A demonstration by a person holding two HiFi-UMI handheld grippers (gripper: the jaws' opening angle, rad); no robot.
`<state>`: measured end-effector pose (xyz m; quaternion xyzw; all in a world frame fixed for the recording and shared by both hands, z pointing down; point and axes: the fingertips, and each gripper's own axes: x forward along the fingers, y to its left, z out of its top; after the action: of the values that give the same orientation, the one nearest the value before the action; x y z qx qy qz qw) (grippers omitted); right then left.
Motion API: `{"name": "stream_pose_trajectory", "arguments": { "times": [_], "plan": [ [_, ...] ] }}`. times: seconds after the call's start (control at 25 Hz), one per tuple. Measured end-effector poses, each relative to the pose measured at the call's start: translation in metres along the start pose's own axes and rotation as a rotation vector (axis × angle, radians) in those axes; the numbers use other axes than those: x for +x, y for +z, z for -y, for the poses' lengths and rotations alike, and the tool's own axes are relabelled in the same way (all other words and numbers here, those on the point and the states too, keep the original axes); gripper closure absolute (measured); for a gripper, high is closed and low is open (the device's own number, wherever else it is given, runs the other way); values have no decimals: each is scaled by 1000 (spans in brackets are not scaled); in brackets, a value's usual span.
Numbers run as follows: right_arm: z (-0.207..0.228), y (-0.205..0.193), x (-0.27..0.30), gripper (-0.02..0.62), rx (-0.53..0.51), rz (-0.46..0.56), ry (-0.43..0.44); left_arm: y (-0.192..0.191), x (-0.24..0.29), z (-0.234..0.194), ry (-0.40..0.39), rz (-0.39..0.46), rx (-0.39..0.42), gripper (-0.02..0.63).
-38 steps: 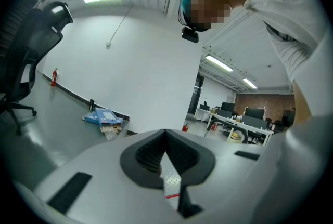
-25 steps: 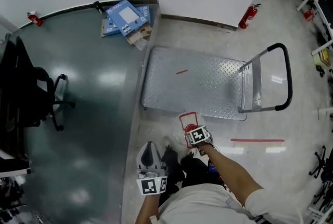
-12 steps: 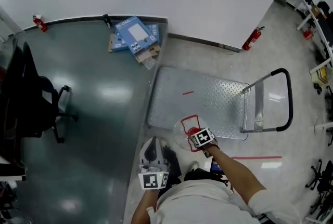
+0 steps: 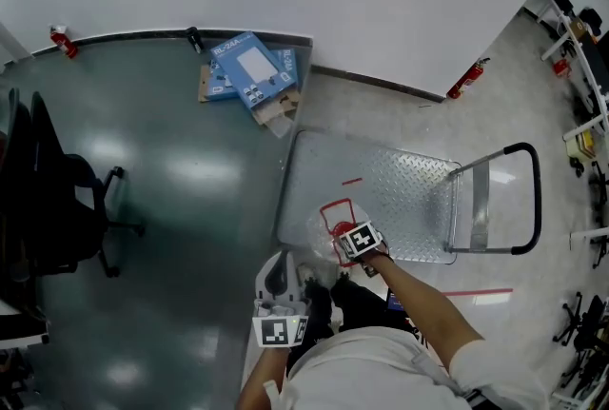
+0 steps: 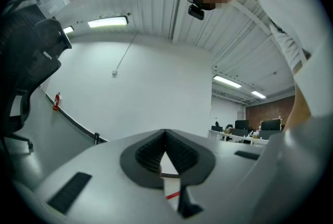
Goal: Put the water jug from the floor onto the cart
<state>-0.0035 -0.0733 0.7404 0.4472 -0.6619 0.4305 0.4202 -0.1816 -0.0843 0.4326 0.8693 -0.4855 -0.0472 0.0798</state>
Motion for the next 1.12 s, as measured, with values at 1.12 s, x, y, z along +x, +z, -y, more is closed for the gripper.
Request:
{"name": "stream_pose_trajectory", "arguments": {
  "times": [1.12],
  "plan": [
    [-7,148,118,319,-114,-10,46,-26,65,-79,204,-80,-25,603]
  ]
}}
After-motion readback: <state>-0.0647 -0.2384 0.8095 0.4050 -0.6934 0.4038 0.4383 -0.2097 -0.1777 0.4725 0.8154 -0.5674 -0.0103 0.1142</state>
